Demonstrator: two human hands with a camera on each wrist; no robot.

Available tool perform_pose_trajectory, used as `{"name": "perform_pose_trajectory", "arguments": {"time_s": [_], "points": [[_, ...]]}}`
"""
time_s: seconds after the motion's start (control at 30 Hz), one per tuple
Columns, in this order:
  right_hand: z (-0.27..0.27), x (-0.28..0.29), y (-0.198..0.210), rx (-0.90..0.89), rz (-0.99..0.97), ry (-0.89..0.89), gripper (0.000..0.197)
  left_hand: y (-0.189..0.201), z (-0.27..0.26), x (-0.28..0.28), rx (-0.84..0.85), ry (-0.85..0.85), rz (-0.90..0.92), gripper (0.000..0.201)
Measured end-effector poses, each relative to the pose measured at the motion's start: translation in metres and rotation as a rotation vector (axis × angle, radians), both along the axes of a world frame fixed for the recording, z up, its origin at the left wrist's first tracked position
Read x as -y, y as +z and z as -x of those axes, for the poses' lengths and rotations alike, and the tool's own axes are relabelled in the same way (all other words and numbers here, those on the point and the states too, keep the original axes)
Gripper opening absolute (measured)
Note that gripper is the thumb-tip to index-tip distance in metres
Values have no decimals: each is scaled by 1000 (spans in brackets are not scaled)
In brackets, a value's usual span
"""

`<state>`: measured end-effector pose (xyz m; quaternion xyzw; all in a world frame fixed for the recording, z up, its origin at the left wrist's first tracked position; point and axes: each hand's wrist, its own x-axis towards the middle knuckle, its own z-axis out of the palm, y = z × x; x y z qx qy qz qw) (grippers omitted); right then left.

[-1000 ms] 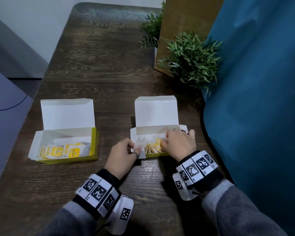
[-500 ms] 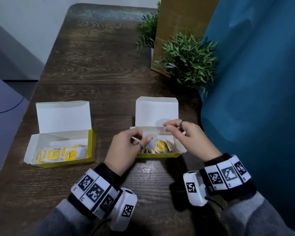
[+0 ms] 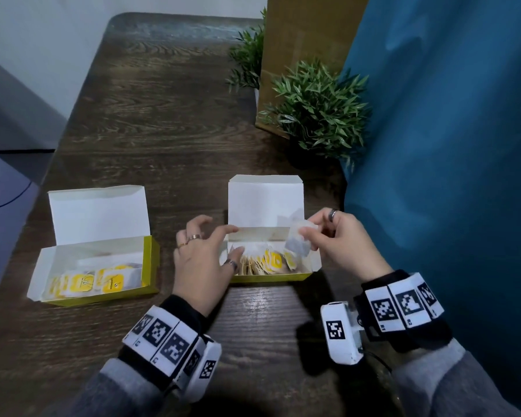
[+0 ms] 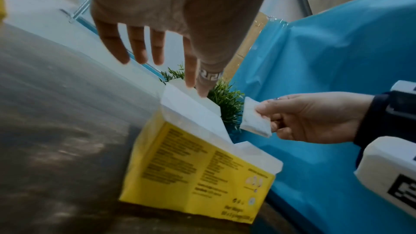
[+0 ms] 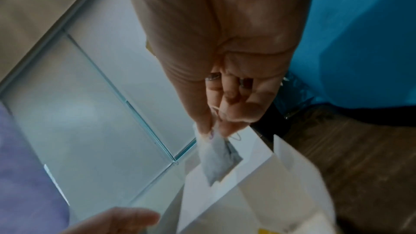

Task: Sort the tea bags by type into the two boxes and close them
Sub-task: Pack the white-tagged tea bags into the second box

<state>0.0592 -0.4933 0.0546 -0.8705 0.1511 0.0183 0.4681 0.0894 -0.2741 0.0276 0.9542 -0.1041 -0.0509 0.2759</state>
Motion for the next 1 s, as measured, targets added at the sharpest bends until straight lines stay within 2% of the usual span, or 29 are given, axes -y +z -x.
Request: {"name": "perform_pose_trajectory", "arguments": {"time_s": [0.07,0.13,0.2,0.37,0.47,0.6,0.7,0.77,0.9,1.0], "points": [[0,1,-3,29,146,-51,13,-6,0,-5,-102,-19,-98,40],[1,-3,-9,47,282,-46,14,-12,-1,-7,-214,-24,-14,45],[0,-9,-17,38,415,-15,14,-15,-2,-7,-252,-51,62,48],[0,-21,-34,67,689,72,7,-16,-3,-5,-207,-88,105,46],[2,-25,-39,60,863,95,18,-17,-2,-6,-181,-79,123,46],[6,-33,-40,-13,985,140,25,-19,0,-6,-157,-71,151,47],[6,-35,-39,-110,943,211,21,-20,1,-6,-140,-61,166,46],[8,-30,-38,-95,841,195,32,-20,1,-6,-140,-48,187,48],[12,-14,-32,141,549,-105,29,-21,1,-8,-180,19,317,61],[15,3,-37,33,347,-185,23,-21,-1,-9,-194,77,366,58]]}}
